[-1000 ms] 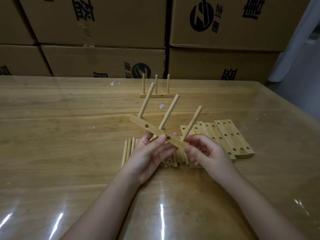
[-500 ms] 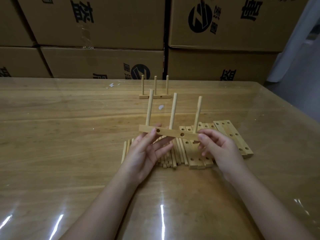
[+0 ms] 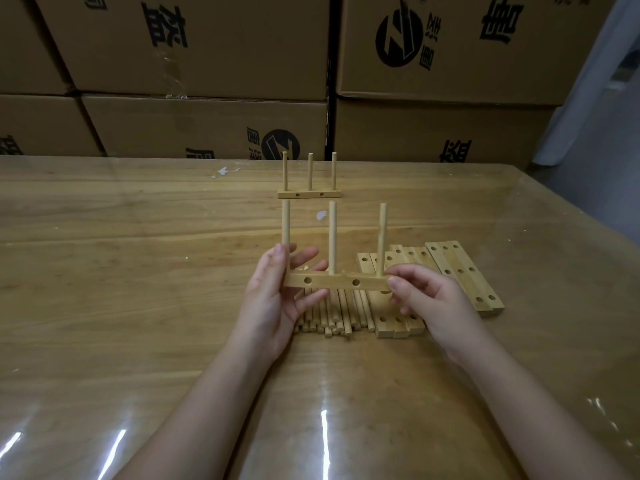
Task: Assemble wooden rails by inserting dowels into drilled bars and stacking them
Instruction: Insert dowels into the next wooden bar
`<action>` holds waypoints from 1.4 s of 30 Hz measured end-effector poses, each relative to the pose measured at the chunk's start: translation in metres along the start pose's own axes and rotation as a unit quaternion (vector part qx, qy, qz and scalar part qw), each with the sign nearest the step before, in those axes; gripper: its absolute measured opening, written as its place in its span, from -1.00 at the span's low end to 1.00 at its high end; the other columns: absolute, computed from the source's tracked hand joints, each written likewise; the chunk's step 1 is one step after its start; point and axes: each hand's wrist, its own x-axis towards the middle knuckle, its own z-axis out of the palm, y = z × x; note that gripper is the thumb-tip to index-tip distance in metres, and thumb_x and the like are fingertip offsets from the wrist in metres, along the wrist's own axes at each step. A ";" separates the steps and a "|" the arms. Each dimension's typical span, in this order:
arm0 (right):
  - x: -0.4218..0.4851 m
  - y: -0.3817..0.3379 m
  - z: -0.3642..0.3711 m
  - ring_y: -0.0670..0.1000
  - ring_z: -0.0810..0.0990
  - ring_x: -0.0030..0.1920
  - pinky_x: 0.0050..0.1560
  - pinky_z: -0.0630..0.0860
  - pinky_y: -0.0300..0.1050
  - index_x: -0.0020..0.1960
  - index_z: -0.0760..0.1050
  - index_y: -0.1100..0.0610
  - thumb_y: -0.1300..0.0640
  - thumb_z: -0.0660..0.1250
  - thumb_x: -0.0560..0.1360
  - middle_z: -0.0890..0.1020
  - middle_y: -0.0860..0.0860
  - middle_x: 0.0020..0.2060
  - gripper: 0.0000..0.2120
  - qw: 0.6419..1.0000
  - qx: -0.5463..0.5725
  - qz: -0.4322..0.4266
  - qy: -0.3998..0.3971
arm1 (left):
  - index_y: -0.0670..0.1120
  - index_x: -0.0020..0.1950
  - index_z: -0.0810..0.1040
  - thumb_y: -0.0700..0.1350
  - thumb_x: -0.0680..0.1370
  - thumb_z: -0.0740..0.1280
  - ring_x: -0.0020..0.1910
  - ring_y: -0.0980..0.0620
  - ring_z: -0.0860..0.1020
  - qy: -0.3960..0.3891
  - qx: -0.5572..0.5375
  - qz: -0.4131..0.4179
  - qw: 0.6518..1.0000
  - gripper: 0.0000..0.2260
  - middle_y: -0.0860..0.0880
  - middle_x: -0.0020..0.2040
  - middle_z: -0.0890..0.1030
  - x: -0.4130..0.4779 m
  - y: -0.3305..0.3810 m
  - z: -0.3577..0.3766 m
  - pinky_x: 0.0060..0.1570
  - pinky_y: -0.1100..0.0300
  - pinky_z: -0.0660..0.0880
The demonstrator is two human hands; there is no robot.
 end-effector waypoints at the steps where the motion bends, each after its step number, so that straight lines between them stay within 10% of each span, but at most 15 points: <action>1: 0.000 0.000 0.001 -0.20 0.60 -0.28 -0.28 0.50 -0.37 -0.04 0.56 -0.08 0.16 0.32 0.49 0.66 -0.14 -0.24 -0.85 1.000 -0.001 -0.003 -0.002 | -0.10 0.10 0.47 0.05 0.48 0.28 -0.02 -0.06 0.67 0.003 0.006 0.005 1.000 -0.71 -0.13 0.04 0.68 0.000 0.000 0.000 -0.40 0.15 0.62; 20: 0.001 0.000 0.000 -0.22 0.59 -0.30 -0.27 0.50 -0.37 0.00 0.53 -0.06 0.17 0.32 0.49 0.66 -0.16 -0.26 -0.84 1.000 -0.001 -0.009 -0.009 | -0.10 -0.05 0.48 0.03 0.52 0.23 -0.01 -0.04 0.66 -0.012 0.030 0.024 0.999 -0.79 -0.01 -0.25 0.60 0.003 -0.004 -0.007 -0.37 0.16 0.62; 28: 0.001 -0.001 -0.001 -0.17 0.61 -0.31 -0.27 0.51 -0.36 0.01 0.53 -0.05 0.17 0.32 0.49 0.67 -0.12 -0.25 -0.85 1.000 0.012 0.005 -0.007 | -0.07 -0.18 0.58 0.06 0.51 0.22 -0.01 -0.05 0.66 0.000 0.028 0.018 0.999 -0.75 -0.06 -0.12 0.67 0.002 -0.003 -0.004 -0.38 0.16 0.61; 37: 0.000 0.001 0.001 -0.15 0.62 -0.27 -0.26 0.52 -0.34 0.01 0.54 -0.06 0.17 0.32 0.49 0.67 -0.12 -0.23 -0.84 1.000 0.005 0.004 -0.018 | -0.05 0.15 0.53 0.15 0.48 0.22 -0.07 -0.02 0.66 -0.014 0.013 0.011 1.000 -0.63 -0.06 -0.10 0.67 -0.001 0.000 -0.003 -0.38 0.16 0.62; 42: 0.001 0.002 0.000 -0.16 0.62 -0.27 -0.26 0.52 -0.35 0.02 0.53 -0.07 0.17 0.32 0.50 0.67 -0.12 -0.22 -0.83 1.000 0.010 0.004 -0.020 | -0.01 -0.07 0.60 0.09 0.48 0.25 -0.07 -0.01 0.67 -0.001 0.032 0.019 0.999 -0.77 -0.06 -0.11 0.68 0.000 -0.001 -0.003 -0.42 0.16 0.61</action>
